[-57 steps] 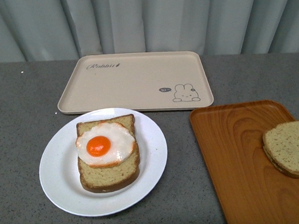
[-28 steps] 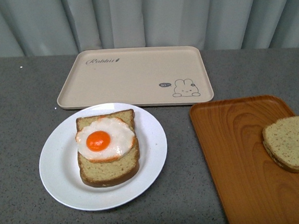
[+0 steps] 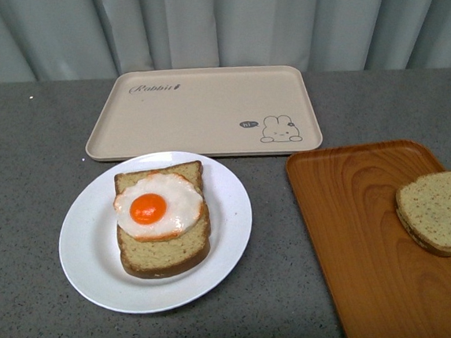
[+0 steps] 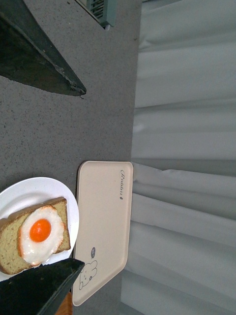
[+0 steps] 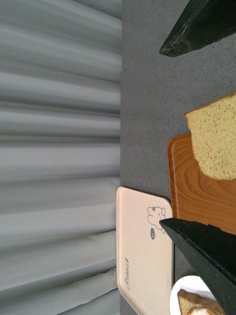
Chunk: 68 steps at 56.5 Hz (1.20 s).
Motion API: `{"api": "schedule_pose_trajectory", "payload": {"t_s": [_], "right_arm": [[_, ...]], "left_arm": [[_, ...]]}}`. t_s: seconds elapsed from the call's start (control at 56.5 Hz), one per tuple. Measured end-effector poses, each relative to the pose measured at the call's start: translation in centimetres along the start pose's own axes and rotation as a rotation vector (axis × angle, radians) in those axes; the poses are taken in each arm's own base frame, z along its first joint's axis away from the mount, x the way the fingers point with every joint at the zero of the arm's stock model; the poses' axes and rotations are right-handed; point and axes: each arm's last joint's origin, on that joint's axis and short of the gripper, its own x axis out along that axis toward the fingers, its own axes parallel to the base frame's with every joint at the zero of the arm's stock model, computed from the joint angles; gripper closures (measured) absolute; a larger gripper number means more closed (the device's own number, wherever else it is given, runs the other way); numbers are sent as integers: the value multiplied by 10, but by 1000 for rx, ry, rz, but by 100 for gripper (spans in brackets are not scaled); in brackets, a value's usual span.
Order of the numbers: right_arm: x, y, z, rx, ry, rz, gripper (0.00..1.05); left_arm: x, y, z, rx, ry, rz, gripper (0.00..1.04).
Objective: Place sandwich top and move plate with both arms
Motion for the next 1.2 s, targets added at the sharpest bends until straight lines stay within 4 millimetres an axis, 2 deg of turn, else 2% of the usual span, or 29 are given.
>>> {"api": "schedule_pose_trajectory", "payload": {"t_s": [1.202], "right_arm": [[0, 0, 0, 0, 0, 0, 9]], "left_arm": [[0, 0, 0, 0, 0, 0, 6]]}}
